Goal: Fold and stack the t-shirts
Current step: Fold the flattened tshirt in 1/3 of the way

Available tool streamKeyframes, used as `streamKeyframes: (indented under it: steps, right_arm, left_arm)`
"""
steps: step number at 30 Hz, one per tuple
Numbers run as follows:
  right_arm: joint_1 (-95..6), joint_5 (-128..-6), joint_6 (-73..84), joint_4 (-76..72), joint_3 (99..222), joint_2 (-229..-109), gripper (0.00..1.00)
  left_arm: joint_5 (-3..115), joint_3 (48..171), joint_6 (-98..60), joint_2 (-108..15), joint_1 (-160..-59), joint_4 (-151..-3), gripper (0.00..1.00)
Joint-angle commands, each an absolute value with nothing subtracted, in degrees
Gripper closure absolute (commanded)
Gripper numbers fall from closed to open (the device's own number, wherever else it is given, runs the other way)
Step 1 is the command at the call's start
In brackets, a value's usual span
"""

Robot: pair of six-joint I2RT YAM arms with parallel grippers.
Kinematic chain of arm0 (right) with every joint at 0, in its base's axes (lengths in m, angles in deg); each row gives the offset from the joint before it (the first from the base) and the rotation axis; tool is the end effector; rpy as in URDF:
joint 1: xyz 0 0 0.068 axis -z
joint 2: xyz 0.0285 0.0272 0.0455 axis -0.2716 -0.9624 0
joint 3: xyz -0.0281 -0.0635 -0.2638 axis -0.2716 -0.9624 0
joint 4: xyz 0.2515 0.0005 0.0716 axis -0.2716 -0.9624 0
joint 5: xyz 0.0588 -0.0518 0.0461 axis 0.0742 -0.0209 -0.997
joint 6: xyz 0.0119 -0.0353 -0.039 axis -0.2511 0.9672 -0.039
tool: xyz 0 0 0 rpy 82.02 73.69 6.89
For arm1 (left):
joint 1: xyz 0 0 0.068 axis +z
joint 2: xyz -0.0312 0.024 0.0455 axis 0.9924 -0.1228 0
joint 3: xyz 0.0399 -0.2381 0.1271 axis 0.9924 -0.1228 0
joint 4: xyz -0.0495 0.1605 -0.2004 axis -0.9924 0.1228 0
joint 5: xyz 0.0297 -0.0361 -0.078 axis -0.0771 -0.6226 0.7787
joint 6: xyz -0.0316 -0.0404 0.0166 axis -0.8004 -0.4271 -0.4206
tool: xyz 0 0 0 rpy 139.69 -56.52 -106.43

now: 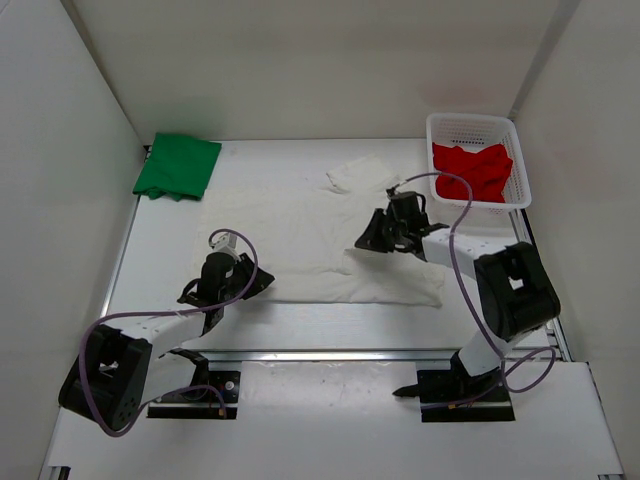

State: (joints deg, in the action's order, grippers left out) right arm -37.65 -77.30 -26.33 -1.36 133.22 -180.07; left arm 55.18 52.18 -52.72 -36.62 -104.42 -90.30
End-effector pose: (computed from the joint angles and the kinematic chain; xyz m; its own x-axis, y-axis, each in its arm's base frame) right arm 0.2982 0.1315 0.1751 -0.8504 0.2999 -0.4322 -0.0349 0.7875 0.6153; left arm 0.1851 -0.0776 0.1385 -0.7050 -0.4766 -0.5252 -0.0555 0.7753 -0.6291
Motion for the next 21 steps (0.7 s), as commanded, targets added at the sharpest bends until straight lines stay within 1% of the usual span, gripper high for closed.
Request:
streamKeyframes:
  steps: [1,4,7,9,11,13,14,15,18,21]
  right_arm:
    - [-39.1,-76.3,-24.7,-2.7,142.9,-185.6,0.87]
    - [-40.2,-77.0,-23.1,-5.2,148.4,-187.7,0.79]
    - [-41.5,-75.6,-22.1,-5.0,147.6,-185.2,0.63]
    - [-41.9,-74.0,-21.2,-3.9,144.0,-182.0,0.62]
    - [-43.0,-72.0,-20.2,-4.4,140.3,-177.5,0.72]
    - [-44.1,-70.1,-20.5,-3.4,134.6,-174.0,0.91]
    - [-44.4,-69.4,-20.3,-3.2,131.6,-172.3,0.98]
    - [-44.6,-68.8,-20.4,-3.5,129.1,-171.8,1.00]
    - [-46.0,-66.3,-18.7,-5.8,126.3,-171.7,1.00]
    - [-46.5,-65.0,-17.6,-6.8,124.2,-172.8,1.00]
  left_arm:
    - [55.7,51.6,-52.8,-34.9,-103.7,-91.3,0.67]
    - [55.5,51.9,-52.5,-34.0,-104.4,-90.3,0.67]
    - [54.1,52.9,-51.9,-32.5,-105.7,-89.0,0.68]
    - [51.3,54.2,-50.4,-32.4,-108.1,-87.5,0.67]
    - [48.0,57.4,-48.0,-33.8,-111.8,-84.2,0.67]
    - [46.7,60.3,-45.5,-36.3,-116.2,-82.4,0.67]
    - [46.8,61.8,-44.5,-38.4,-117.6,-81.7,0.68]
    - [46.8,62.6,-44.4,-40.5,-118.2,-81.5,0.68]
    - [46.0,65.2,-42.6,-45.2,-120.4,-80.2,0.69]
    - [47.1,64.5,-42.3,-48.3,-118.8,-79.7,0.70]
